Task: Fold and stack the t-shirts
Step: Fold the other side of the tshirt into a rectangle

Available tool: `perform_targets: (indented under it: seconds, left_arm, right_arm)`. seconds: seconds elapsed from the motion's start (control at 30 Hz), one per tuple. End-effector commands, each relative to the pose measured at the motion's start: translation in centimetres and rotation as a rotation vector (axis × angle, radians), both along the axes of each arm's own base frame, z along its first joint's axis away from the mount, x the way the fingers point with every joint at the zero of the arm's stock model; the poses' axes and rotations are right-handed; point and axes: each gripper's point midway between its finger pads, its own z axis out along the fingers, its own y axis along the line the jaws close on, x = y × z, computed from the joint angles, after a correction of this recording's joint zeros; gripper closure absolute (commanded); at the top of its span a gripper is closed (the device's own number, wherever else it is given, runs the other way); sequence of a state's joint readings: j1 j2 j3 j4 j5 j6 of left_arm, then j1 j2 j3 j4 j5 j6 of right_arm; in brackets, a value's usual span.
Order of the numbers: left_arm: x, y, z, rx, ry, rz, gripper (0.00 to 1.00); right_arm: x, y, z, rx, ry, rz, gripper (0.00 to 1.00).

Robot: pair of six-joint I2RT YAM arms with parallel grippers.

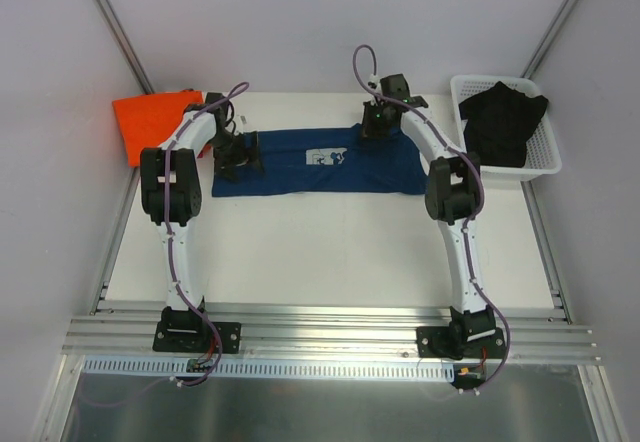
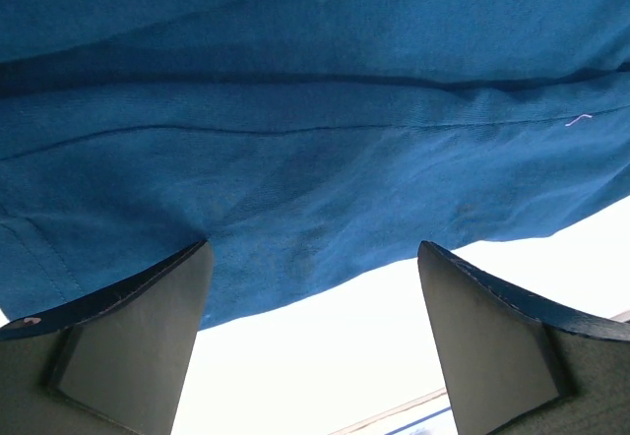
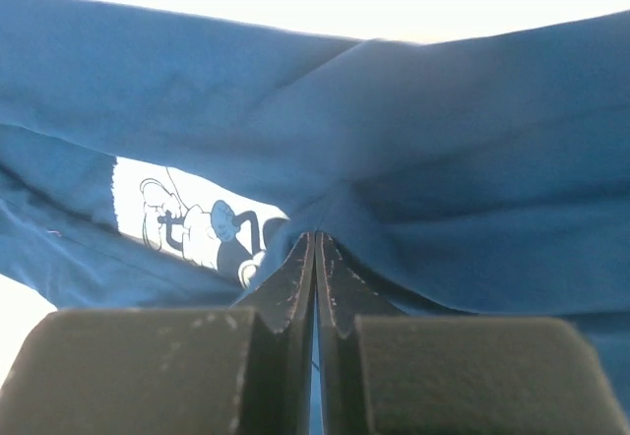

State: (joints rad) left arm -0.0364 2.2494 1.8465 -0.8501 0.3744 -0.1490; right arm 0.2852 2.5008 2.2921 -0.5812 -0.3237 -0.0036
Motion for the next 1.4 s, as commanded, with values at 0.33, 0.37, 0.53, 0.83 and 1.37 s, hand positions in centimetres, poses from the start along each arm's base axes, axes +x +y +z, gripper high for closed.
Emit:
perform_targets:
  seconds: [0.33,0.37,0.53,0.83,1.37]
  left_arm:
    - [-0.9,-0.5,3.1,0.032,-0.053,-0.025,0.14]
    - [-0.9,-0.5,3.1,0.033,-0.054,-0.024,0.14]
    - [-1.0,-0.9,3.1,0.028,-0.05,-0.032,0.14]
    - [-0.8,-1.5,3.4,0.021,-0.059,-0.039,0.13]
    - [-1.0,-1.6,3.4,0.019,-0.058,-0.043,0.13]
  right_arm:
    - [1.7,3.4,2.2,0.055,-0.087,0.017,0.81]
    - [1.9,3.3,2.3,0.045,-0.096,0.003,0.64]
    - [2.8,2.3,3.9,0.006,-0.149,-0.017,0.2]
    - [4.3,-1.8,6.4,-0.05,-0.219,-0.082,0.26]
    - [6.4,-6.8,4.5,-0.208,-0.249,-0.177,0.3]
